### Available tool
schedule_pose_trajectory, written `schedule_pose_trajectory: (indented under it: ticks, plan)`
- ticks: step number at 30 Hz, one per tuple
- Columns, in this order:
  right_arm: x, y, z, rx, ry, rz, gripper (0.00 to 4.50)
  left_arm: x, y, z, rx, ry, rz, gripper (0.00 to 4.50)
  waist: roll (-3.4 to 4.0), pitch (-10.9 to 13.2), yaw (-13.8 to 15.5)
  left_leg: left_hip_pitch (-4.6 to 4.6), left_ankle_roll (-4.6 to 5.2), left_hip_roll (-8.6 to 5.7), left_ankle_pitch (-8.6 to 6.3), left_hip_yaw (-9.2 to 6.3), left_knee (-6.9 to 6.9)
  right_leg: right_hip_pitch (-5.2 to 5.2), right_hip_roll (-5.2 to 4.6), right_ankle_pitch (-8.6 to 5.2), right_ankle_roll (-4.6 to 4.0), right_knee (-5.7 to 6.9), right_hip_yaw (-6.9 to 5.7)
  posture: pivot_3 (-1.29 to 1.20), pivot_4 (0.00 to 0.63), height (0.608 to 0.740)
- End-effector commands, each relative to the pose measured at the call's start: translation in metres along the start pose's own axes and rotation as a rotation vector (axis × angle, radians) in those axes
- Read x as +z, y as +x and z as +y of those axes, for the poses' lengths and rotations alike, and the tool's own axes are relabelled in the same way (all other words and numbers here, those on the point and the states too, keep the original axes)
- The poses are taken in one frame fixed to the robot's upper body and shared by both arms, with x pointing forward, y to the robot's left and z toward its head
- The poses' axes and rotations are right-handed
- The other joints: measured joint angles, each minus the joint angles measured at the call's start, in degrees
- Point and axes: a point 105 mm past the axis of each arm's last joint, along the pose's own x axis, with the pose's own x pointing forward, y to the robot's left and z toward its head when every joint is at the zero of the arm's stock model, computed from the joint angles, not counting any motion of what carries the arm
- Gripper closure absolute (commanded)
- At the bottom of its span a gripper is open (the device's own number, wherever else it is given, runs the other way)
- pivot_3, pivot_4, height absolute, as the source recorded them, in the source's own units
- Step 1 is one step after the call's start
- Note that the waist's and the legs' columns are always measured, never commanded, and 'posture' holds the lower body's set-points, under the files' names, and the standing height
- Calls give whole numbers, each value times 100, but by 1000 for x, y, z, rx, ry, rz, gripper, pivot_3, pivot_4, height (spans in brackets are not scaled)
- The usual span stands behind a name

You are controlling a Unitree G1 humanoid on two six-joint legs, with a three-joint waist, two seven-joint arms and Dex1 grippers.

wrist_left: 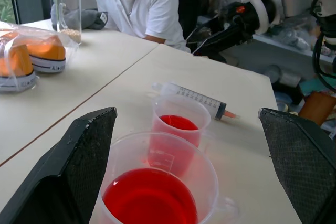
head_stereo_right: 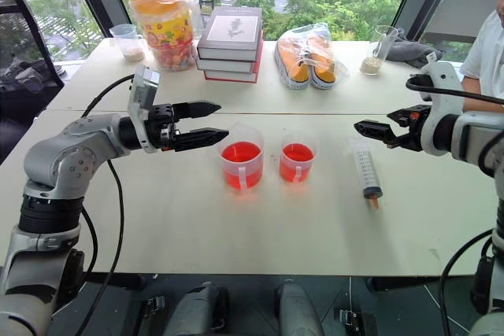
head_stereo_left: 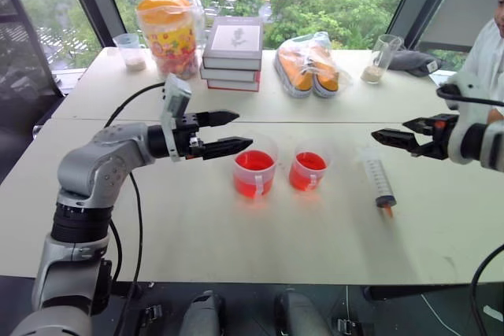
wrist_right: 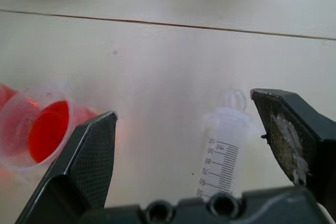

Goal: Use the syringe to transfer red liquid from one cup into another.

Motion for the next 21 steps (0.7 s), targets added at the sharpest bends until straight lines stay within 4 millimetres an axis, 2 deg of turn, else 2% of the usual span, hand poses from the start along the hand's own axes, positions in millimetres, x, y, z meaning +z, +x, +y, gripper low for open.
schedule_pose_trajectory:
  ticks: [1,5,9,16,21]
  plan:
    - [8,2,-19,-64,9,36,37,9,3,-2,-14,56,-21,0,0,0,2,0,0,0,0,1,-1,-1,0,0,0,0,0,0,150,740]
    - [-4,24,-36,-82,103,171,37,9,8,-1,-21,66,-36,0,0,0,-7,-2,0,0,0,3,-1,-4,0,0,0,-1,1,0,150,740]
    - [-17,39,-46,-87,80,282,37,7,10,-4,-21,76,-44,0,0,0,-3,-3,0,-1,0,5,-3,-4,1,5,9,-4,1,0,150,740]
    - [-33,57,-40,-9,50,386,37,3,5,-9,9,64,-55,0,2,1,-2,-10,0,-1,0,7,-6,-13,1,9,16,-1,2,0,150,740]
    - [-52,67,-37,20,37,458,37,2,4,-11,17,60,-54,0,2,1,-1,-9,0,0,0,7,-4,-13,0,9,16,3,1,0,150,740]
